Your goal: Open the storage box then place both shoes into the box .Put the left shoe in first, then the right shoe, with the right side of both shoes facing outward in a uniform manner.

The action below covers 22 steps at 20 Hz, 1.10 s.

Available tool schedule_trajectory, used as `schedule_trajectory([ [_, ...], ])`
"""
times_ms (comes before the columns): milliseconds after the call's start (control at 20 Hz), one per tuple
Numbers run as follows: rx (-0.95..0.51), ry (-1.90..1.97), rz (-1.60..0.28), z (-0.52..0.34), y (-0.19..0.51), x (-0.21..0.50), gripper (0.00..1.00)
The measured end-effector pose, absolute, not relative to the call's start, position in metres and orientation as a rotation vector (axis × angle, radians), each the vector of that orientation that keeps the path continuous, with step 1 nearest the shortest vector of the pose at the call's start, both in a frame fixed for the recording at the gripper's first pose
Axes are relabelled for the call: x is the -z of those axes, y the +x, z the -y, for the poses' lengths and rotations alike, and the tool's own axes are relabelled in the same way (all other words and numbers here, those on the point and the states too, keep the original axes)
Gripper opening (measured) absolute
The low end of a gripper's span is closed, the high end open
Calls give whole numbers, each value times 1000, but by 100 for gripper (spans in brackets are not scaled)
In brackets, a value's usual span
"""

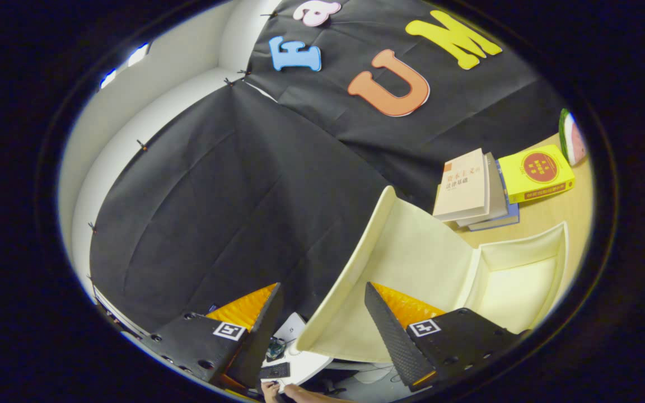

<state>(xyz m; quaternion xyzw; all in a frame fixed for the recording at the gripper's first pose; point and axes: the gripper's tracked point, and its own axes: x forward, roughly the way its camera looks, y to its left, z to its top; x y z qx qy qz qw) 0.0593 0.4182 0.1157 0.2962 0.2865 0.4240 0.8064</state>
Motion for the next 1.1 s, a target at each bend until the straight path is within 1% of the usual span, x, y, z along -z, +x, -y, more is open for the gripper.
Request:
schedule_trajectory([
  [50, -910, 619, -604, -419, 58, -115, 94],
  [300, -881, 551, -596, -394, 55, -98, 94],
  [650, -709, 497, -632, -308, 84, -42, 94],
  [750, -646, 507, -671, -279, 96, -22, 94],
  [850, -543, 496, -722, -246, 107, 3, 94],
  [1000, -373, 442, -870, -192, 114, 51, 94],
  [1100, -293, 465, -969, -162, 109, 78, 94],
])
